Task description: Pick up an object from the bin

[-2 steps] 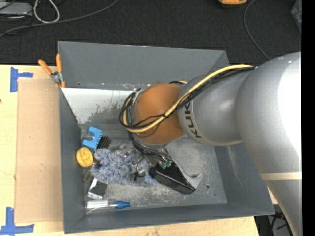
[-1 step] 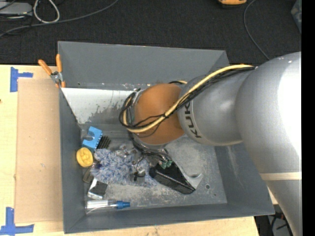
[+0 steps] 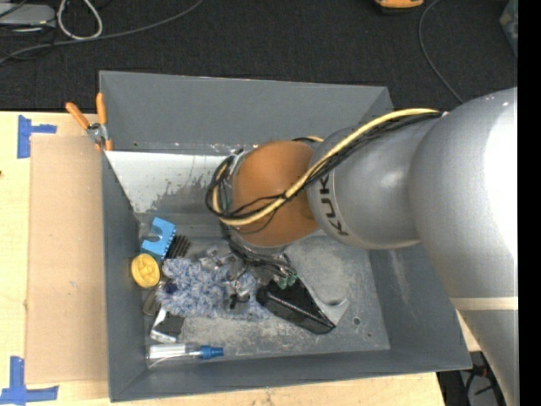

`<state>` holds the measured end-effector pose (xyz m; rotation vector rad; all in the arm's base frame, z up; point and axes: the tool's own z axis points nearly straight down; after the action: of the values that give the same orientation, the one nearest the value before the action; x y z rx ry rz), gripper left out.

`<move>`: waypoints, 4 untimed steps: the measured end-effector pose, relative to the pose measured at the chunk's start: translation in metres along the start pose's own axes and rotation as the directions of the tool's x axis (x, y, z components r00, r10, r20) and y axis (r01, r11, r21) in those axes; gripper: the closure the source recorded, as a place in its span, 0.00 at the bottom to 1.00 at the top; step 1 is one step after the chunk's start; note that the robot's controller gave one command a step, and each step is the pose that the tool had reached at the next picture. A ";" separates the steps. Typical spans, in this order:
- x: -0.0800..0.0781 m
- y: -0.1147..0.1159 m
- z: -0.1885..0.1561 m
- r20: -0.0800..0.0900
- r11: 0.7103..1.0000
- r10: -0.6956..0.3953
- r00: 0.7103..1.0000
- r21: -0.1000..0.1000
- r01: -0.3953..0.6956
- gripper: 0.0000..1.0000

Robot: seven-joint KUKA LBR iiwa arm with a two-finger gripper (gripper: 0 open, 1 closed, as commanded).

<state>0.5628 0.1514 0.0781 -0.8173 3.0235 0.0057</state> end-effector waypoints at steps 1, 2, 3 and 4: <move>0.000 0.000 -0.011 -0.001 1.000 0.001 1.000 0.000 -0.001 1.00; 0.000 0.001 -0.024 -0.003 1.000 0.003 1.000 -0.001 -0.003 1.00; 0.000 0.002 -0.038 -0.002 1.000 0.003 1.000 0.000 -0.003 1.00; 0.002 0.002 -0.058 -0.012 1.000 0.005 1.000 -0.003 -0.005 1.00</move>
Offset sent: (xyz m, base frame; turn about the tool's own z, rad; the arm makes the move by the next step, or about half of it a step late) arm -0.0004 0.0003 0.0384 0.0004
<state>0.5595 0.1521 0.1363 -0.8127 3.0378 0.0059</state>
